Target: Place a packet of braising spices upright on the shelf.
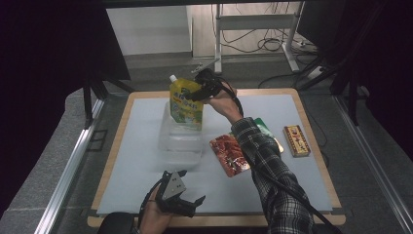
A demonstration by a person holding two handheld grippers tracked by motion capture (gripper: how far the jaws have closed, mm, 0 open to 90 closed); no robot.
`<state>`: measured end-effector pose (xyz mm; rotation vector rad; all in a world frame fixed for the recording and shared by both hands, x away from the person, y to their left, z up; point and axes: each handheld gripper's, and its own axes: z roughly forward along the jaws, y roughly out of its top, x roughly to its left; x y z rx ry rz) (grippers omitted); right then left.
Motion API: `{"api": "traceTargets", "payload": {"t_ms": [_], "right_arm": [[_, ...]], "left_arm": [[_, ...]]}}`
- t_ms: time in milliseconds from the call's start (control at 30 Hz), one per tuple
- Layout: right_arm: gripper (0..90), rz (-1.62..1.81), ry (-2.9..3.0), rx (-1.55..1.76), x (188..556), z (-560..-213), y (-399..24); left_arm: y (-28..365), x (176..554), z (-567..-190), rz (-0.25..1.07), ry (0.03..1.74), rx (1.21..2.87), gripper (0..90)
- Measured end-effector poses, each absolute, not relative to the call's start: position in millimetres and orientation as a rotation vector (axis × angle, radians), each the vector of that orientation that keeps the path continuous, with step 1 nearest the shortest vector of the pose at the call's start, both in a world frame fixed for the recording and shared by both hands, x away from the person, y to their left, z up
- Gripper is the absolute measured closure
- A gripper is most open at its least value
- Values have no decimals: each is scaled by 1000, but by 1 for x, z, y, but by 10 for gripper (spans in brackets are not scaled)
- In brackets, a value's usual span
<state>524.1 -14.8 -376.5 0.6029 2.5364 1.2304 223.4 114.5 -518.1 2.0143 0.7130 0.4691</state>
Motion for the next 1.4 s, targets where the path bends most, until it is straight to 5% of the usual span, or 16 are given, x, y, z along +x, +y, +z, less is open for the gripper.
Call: {"api": "traceTargets", "payload": {"t_ms": [200, 700, 1400], "right_arm": [[195, 1198, 2548, 606, 522, -375, -24], [39, 1279, 2562, 618, 504, -372, -76], [12, 1287, 2537, 662, 467, -396, -126]], "left_arm": [[114, 223, -519, 471, 715, 2016, 4], [113, 223, -519, 473, 705, 2021, 4], [110, 223, -520, 473, 698, 2018, 4]]}}
